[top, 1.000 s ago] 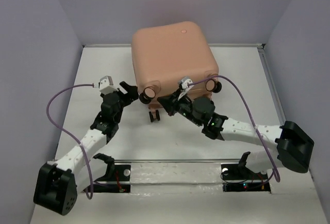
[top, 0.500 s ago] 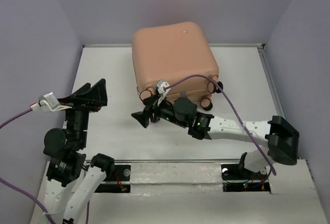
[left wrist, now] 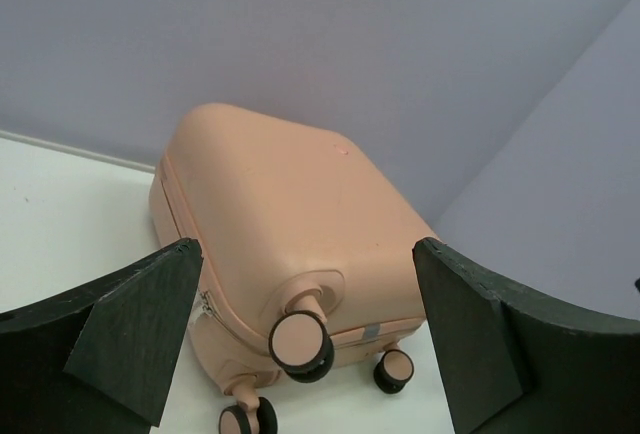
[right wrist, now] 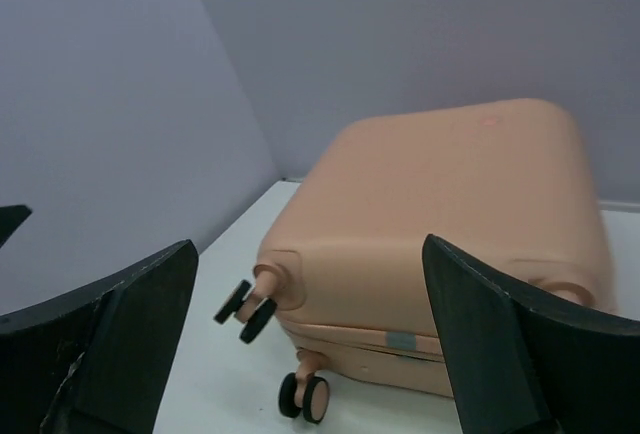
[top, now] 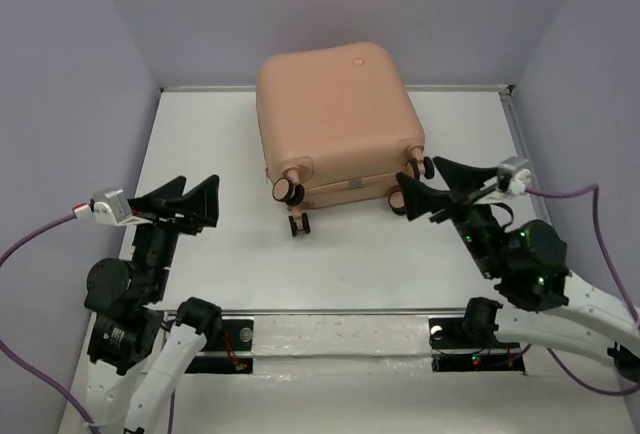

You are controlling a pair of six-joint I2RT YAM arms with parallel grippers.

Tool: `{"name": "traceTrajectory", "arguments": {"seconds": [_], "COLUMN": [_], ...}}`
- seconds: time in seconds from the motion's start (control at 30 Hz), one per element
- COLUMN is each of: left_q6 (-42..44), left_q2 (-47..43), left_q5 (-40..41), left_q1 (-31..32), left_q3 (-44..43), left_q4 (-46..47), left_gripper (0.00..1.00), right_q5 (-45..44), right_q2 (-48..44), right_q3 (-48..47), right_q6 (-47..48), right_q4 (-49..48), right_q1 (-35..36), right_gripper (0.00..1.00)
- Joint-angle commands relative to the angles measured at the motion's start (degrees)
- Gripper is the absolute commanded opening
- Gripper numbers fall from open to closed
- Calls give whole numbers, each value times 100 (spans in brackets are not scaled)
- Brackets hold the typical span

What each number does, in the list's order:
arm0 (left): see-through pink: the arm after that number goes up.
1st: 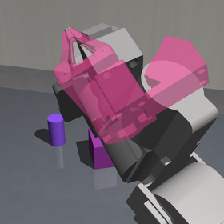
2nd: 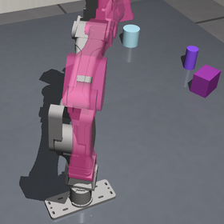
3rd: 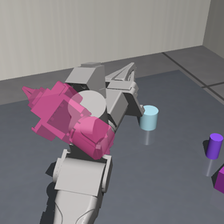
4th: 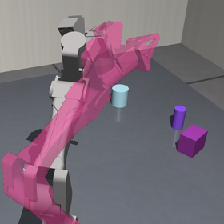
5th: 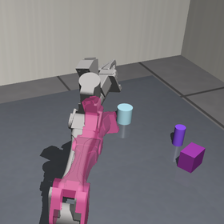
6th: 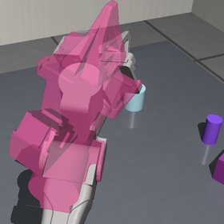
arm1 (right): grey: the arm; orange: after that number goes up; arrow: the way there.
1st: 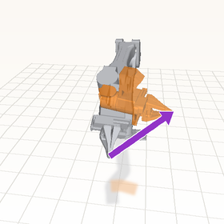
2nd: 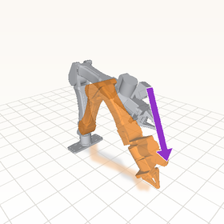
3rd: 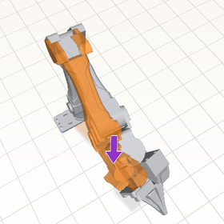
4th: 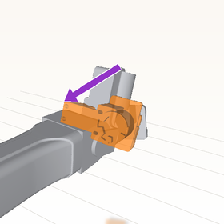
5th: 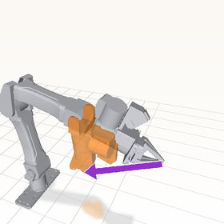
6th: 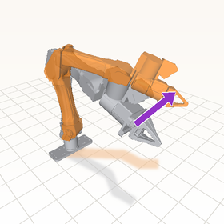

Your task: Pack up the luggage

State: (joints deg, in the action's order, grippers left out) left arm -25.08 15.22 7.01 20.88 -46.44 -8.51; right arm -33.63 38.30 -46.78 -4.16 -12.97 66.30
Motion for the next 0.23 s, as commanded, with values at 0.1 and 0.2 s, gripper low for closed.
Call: {"name": "traceTrajectory", "arguments": {"seconds": [0.1, 0.2], "left_q6": [608, 706], "left_q2": [-274, -327], "left_q5": [-313, -121], "left_q1": [3, 3], "left_q3": [126, 135], "left_q4": [201, 131], "left_gripper": [99, 99], "right_q5": [-1480, -1717], "right_q2": [-1343, -1256], "right_q3": [968, 1101], "right_q6": [557, 522], "right_q4": [506, 506], "right_q1": [-3, -3], "right_gripper": [100, 100]}}
